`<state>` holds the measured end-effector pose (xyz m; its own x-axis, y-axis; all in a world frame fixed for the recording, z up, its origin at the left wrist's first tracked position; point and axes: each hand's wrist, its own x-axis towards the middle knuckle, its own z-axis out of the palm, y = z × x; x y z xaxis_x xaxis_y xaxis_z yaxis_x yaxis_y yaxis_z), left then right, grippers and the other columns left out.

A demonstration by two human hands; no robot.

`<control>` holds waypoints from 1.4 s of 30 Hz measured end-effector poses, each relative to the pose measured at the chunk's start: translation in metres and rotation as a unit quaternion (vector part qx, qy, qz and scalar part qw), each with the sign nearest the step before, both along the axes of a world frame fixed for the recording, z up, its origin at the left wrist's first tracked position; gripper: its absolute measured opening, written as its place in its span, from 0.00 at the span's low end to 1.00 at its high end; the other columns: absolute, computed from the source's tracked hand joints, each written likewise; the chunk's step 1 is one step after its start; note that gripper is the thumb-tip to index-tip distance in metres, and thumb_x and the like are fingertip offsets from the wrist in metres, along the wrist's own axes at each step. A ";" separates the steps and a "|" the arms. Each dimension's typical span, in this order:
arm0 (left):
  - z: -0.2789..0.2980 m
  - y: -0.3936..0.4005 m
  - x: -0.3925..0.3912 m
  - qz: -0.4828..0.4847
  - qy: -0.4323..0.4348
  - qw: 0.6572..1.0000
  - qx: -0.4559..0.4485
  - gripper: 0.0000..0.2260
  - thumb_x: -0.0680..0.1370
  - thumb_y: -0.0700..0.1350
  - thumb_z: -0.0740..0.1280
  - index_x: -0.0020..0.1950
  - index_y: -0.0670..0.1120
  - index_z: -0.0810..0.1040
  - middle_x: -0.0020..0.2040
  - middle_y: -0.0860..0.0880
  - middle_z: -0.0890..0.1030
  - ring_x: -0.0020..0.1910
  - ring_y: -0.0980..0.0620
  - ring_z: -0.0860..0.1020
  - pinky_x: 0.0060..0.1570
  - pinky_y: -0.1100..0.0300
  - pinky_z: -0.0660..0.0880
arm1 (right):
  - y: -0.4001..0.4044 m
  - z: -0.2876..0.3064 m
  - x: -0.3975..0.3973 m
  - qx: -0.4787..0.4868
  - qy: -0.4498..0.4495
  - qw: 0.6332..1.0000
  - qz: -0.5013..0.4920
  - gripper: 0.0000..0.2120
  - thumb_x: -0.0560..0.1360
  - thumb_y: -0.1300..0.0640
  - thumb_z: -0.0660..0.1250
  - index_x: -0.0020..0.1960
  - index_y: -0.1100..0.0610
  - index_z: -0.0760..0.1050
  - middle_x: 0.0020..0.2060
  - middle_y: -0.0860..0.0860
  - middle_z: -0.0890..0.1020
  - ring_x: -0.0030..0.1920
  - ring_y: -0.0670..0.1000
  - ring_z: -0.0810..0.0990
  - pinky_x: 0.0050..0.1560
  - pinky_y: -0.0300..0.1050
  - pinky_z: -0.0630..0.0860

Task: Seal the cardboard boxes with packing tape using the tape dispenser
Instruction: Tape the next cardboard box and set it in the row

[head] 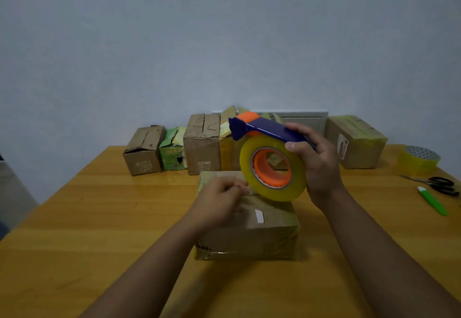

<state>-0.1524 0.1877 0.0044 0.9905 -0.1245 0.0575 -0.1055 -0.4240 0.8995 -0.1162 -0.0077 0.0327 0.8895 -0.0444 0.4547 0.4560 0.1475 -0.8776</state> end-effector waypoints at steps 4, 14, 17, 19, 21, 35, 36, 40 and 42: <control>0.007 0.019 0.012 0.152 -0.007 0.980 -0.128 0.09 0.80 0.42 0.61 0.46 0.42 0.79 0.51 0.48 0.83 0.53 0.50 0.80 0.57 0.48 0.77 | -0.003 -0.013 0.003 -0.007 0.001 1.000 0.009 0.22 0.63 0.46 0.70 0.56 0.48 0.80 0.54 0.51 0.81 0.54 0.58 0.80 0.50 0.55 0.80; 0.037 0.042 0.052 0.025 0.206 0.947 -0.246 0.28 0.78 0.63 0.62 0.53 0.37 0.82 0.42 0.43 0.83 0.38 0.50 0.81 0.39 0.58 0.77 | -0.012 -0.019 0.009 -0.014 -0.015 0.998 0.062 0.19 0.67 0.59 0.64 0.55 0.45 0.82 0.56 0.54 0.81 0.53 0.59 0.81 0.47 0.49 0.80; 0.038 0.041 0.055 -0.007 0.212 0.929 -0.304 0.15 0.77 0.53 0.68 0.51 0.41 0.81 0.39 0.46 0.81 0.35 0.53 0.78 0.36 0.62 0.76 | -0.014 -0.019 0.009 -0.019 -0.017 0.997 0.077 0.20 0.68 0.60 0.63 0.55 0.46 0.82 0.57 0.54 0.81 0.52 0.58 0.81 0.45 0.48 0.81; 0.037 0.040 0.055 -0.020 0.202 0.909 -0.364 0.16 0.73 0.45 0.70 0.59 0.40 0.79 0.39 0.46 0.81 0.35 0.54 0.78 0.37 0.63 0.77 | -0.014 -0.017 0.009 -0.016 -0.014 0.996 0.084 0.20 0.67 0.61 0.62 0.56 0.48 0.82 0.56 0.53 0.82 0.51 0.58 0.82 0.44 0.46 0.80; 0.035 0.040 0.055 -0.022 0.203 0.894 -0.398 0.19 0.72 0.42 0.70 0.62 0.38 0.77 0.38 0.46 0.82 0.36 0.53 0.80 0.38 0.63 0.79 | -0.014 -0.016 0.008 -0.014 -0.010 0.996 0.090 0.21 0.67 0.61 0.62 0.56 0.50 0.81 0.54 0.52 0.82 0.50 0.56 0.82 0.42 0.45 0.80; 0.025 0.056 0.038 -0.011 0.221 0.847 -0.483 0.15 0.73 0.38 0.69 0.59 0.37 0.78 0.42 0.44 0.81 0.35 0.54 0.79 0.35 0.65 0.79 | -0.013 -0.010 0.009 -0.072 -0.017 0.990 0.122 0.22 0.61 0.48 0.68 0.54 0.44 0.83 0.54 0.52 0.82 0.50 0.56 0.82 0.44 0.44 0.80; 0.024 0.057 0.036 -0.014 0.225 0.847 -0.482 0.14 0.73 0.39 0.69 0.57 0.37 0.79 0.41 0.44 0.81 0.34 0.54 0.79 0.35 0.65 0.79 | -0.013 -0.010 0.009 -0.079 -0.018 0.989 0.125 0.22 0.61 0.48 0.68 0.55 0.43 0.83 0.55 0.52 0.82 0.51 0.56 0.81 0.44 0.44 0.80; 0.025 0.060 0.029 -0.028 0.241 0.881 -0.405 0.06 0.70 0.39 0.70 0.45 0.40 0.82 0.37 0.46 0.80 0.34 0.54 0.78 0.35 0.65 0.78 | -0.013 -0.009 0.009 -0.107 -0.020 0.985 0.131 0.22 0.60 0.47 0.69 0.55 0.42 0.82 0.57 0.53 0.80 0.52 0.57 0.81 0.46 0.47 0.81; 0.028 0.063 0.025 -0.041 0.248 0.897 -0.363 0.03 0.70 0.38 0.70 0.39 0.41 0.84 0.37 0.47 0.79 0.35 0.55 0.77 0.36 0.65 0.77 | -0.012 -0.007 0.008 -0.123 -0.024 0.983 0.133 0.22 0.60 0.46 0.69 0.55 0.40 0.82 0.57 0.51 0.80 0.52 0.55 0.81 0.45 0.45 0.81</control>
<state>-0.1271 0.2507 0.0326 0.9055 -0.3071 -0.2928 0.3805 0.2825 0.8806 -0.1081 -0.0201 0.0262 0.8325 0.3032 0.4636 0.4709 0.0534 -0.8806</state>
